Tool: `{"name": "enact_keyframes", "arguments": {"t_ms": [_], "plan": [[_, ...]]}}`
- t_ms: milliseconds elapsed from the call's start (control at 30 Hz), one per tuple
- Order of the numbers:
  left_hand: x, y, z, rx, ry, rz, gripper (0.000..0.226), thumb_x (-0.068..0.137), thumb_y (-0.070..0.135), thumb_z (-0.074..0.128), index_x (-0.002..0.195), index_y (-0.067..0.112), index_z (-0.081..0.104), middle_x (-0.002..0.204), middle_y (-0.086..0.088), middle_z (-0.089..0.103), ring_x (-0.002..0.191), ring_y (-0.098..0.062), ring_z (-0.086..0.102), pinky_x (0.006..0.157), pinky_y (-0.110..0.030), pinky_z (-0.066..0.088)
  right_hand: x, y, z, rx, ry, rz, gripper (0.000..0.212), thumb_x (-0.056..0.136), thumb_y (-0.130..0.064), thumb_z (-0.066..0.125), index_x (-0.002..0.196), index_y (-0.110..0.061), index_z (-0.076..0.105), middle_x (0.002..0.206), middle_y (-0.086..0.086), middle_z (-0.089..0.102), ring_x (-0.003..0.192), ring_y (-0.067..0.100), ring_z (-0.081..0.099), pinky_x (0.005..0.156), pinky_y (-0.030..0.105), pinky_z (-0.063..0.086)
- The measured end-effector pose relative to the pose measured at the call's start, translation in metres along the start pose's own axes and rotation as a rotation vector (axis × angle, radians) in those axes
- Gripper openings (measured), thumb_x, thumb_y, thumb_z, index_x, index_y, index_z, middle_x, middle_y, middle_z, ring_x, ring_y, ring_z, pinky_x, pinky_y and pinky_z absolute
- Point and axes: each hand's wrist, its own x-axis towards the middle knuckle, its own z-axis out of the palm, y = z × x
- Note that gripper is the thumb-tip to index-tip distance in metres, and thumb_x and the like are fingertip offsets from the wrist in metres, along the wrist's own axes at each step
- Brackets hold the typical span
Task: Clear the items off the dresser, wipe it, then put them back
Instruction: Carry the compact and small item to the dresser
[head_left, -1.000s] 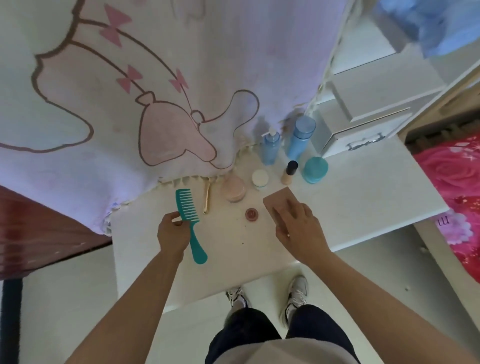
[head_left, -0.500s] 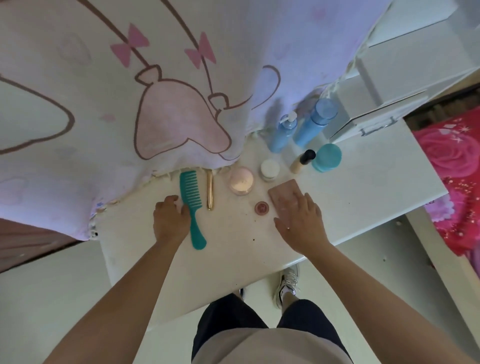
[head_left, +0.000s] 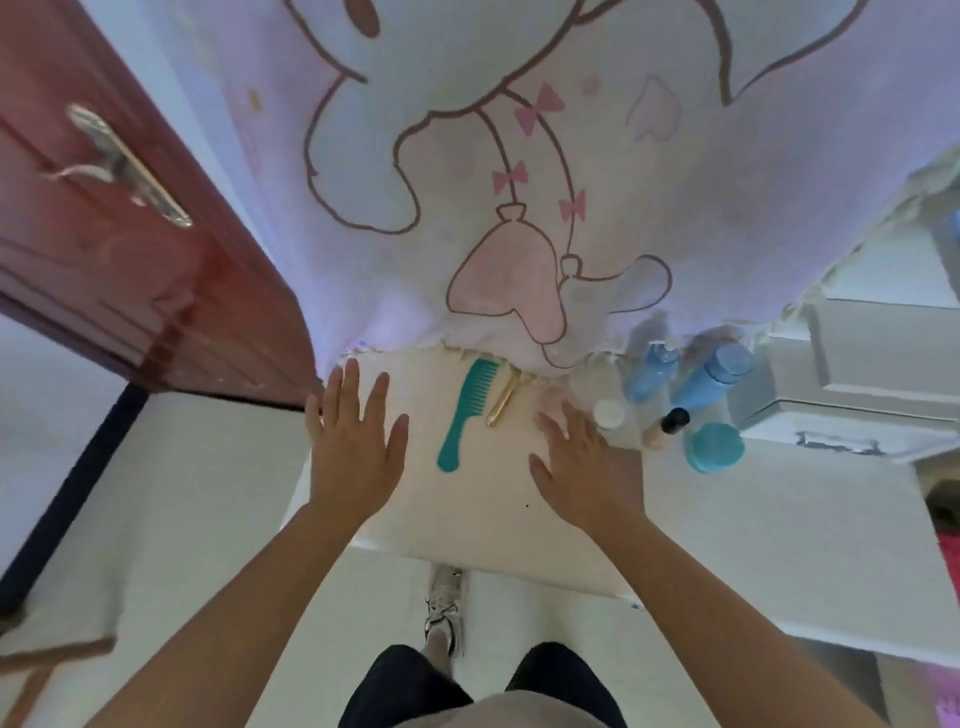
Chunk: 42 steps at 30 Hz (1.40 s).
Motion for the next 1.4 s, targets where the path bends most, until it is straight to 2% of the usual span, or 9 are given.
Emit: {"name": "enact_keyframes", "arguments": {"t_ms": [67,133,300,400,500,667,800,1133,1400], "plan": [[-0.035,-0.016,-0.024,0.079,-0.016,-0.058,0.057,0.097,0.042,0.034,0.142,0.009,0.045,0.152,-0.024,0.03,0.142,-0.041,0.026,0.108,-0.064,0.027,0.001,-0.026,-0.005,-0.005,-0.008,-0.118,0.064,0.1,-0.048,0.037,0.154,-0.018,0.022,0.16,0.015,0.019,0.145,0.031,0.024,0.115,0.045,0.026],[-0.067,-0.036,-0.051,0.167,-0.042,-0.159,0.062,0.097,0.046,0.025,0.146,0.011,0.04,0.154,-0.023,0.026,0.143,-0.041,0.021,0.111,-0.064,0.021,0.001,-0.06,-0.013,-0.007,0.023,-0.226,0.066,0.1,-0.05,0.035,0.155,-0.015,0.021,0.159,0.016,0.022,0.144,0.033,0.027,0.115,0.045,0.027],[-0.145,-0.119,-0.13,0.268,0.061,-0.552,0.065,0.1,0.054,0.012,0.153,0.019,0.022,0.161,-0.015,0.009,0.148,-0.033,-0.004,0.118,-0.058,0.001,-0.013,-0.185,-0.031,0.02,0.083,-0.515,0.065,0.101,-0.053,0.029,0.155,-0.017,0.021,0.161,0.016,0.017,0.146,0.034,0.023,0.118,0.046,0.024],[-0.201,-0.18,-0.176,0.294,0.146,-0.682,0.064,0.099,0.054,0.017,0.154,0.021,0.016,0.162,-0.012,0.004,0.149,-0.03,-0.009,0.118,-0.057,-0.001,-0.026,-0.283,-0.038,0.033,0.139,-0.713,0.063,0.101,-0.051,0.033,0.154,-0.016,0.026,0.16,0.017,0.02,0.145,0.034,0.026,0.117,0.045,0.027],[-0.266,-0.243,-0.214,0.287,0.218,-0.798,0.064,0.1,0.056,0.017,0.153,0.021,0.02,0.161,-0.014,0.008,0.149,-0.032,-0.004,0.118,-0.058,0.002,-0.048,-0.39,-0.035,0.043,0.184,-0.861,0.063,0.101,-0.05,0.033,0.154,-0.016,0.027,0.16,0.016,0.019,0.146,0.034,0.022,0.117,0.045,0.025],[-0.371,-0.339,-0.26,0.295,0.266,-0.992,0.07,0.096,0.06,0.011,0.154,0.022,0.016,0.162,-0.01,0.003,0.149,-0.028,-0.008,0.117,-0.056,0.0,-0.109,-0.562,-0.013,0.109,0.138,-1.031,0.065,0.101,-0.05,0.034,0.155,-0.015,0.022,0.162,0.018,0.012,0.149,0.032,0.015,0.12,0.045,0.02],[-0.44,-0.402,-0.283,0.349,0.272,-1.108,0.066,0.098,0.058,0.016,0.154,0.024,0.011,0.163,-0.009,-0.001,0.149,-0.028,-0.009,0.118,-0.057,0.001,-0.161,-0.666,0.009,0.11,0.111,-1.202,0.065,0.102,-0.052,0.032,0.154,-0.015,0.022,0.161,0.019,0.011,0.148,0.032,0.015,0.119,0.046,0.024],[-0.508,-0.53,-0.273,0.27,0.154,-1.311,0.071,0.093,0.059,0.012,0.155,0.024,0.01,0.163,-0.007,-0.004,0.149,-0.027,-0.01,0.118,-0.056,-0.001,-0.18,-0.82,0.093,0.089,-0.026,-1.397,0.066,0.1,-0.057,0.027,0.155,-0.025,0.013,0.164,0.01,0.001,0.15,0.027,0.007,0.119,0.04,0.016],[-0.497,-0.679,-0.266,0.244,0.048,-1.465,0.068,0.096,0.059,0.019,0.154,0.026,0.007,0.163,-0.004,-0.008,0.149,-0.026,-0.01,0.118,-0.058,0.002,-0.124,-0.992,0.149,0.051,-0.112,-1.462,0.067,0.098,-0.057,0.031,0.154,-0.025,0.013,0.163,0.012,0.005,0.149,0.031,0.015,0.117,0.044,0.024]]}}
